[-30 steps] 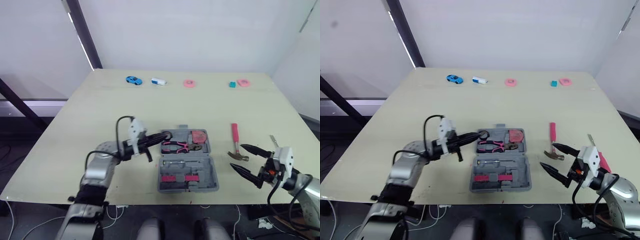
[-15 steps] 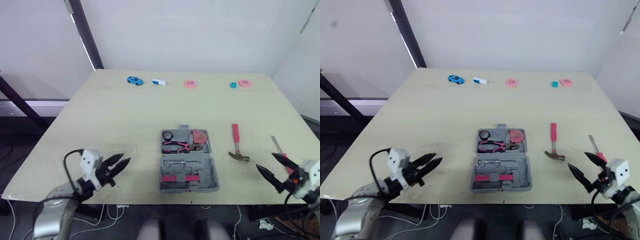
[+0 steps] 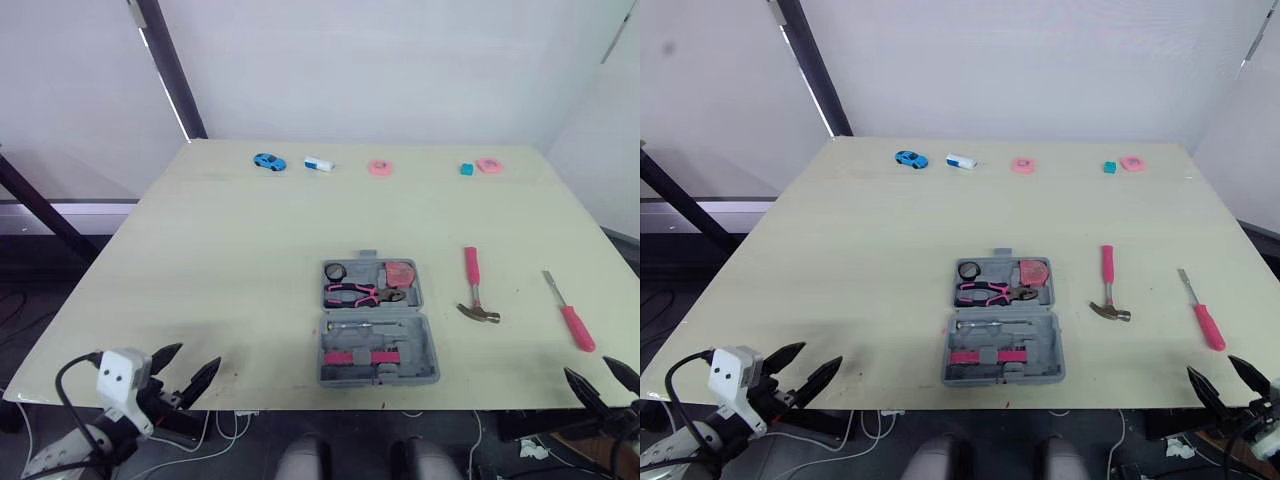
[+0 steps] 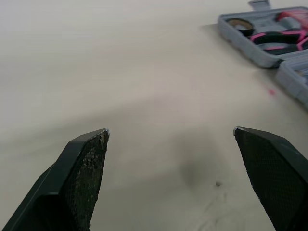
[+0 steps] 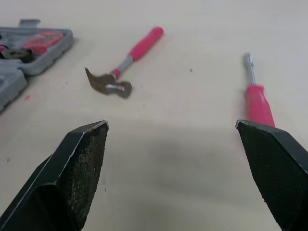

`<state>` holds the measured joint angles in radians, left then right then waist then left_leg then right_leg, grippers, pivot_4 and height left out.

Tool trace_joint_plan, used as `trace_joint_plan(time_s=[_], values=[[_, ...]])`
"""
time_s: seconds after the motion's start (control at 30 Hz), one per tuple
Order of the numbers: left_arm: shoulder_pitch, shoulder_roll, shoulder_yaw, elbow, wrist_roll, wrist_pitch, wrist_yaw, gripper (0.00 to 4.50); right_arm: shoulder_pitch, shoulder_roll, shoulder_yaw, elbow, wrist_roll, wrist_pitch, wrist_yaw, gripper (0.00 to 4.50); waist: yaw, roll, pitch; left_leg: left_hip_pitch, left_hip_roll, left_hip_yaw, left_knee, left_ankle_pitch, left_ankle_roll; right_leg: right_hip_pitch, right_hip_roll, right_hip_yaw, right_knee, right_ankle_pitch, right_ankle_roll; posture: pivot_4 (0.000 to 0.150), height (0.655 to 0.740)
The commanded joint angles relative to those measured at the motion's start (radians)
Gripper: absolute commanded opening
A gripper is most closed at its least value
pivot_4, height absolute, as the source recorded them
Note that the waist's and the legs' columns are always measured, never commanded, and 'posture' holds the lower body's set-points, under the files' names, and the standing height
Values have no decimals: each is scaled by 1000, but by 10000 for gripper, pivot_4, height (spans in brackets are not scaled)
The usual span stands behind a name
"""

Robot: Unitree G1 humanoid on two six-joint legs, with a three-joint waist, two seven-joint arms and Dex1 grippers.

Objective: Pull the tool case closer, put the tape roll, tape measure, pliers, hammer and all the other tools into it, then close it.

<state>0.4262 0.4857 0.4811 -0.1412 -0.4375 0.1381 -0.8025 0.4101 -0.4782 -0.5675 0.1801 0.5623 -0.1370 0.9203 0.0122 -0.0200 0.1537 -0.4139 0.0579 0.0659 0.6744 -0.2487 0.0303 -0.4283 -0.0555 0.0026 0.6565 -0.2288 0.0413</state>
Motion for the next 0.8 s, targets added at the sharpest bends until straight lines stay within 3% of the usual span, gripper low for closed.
trace_joint_plan(time_s=[0.03,0.37,0.63,0.8], values=[[-8,8,15,-9,-20,-25,-4,44122,-3,-6,-39,3,6,-35,-9,45000,0,0,0,0,0,0,0,0,0,0,0,0,0,0,0,1500,7395],[-78,84,-46,2,11,-58,-89,44122,-99,-33,22,-67,-46,-6,-74,45000,-2,0,-1,0,0,3,-2,1,1,-1,1,2,0,0,0,1500,7395],[-215,175,-142,-6,2,-62,-195,44122,-258,-56,138,-150,-87,169,-193,45000,-1,0,-1,1,-1,6,-2,1,1,-2,2,5,1,1,-2,1500,7395],[-304,211,-209,-48,-44,-16,-271,44122,-400,-72,231,-113,-192,281,-308,45000,-1,0,-1,0,-2,7,-3,1,2,-3,3,5,0,3,-4,1500,7395]])
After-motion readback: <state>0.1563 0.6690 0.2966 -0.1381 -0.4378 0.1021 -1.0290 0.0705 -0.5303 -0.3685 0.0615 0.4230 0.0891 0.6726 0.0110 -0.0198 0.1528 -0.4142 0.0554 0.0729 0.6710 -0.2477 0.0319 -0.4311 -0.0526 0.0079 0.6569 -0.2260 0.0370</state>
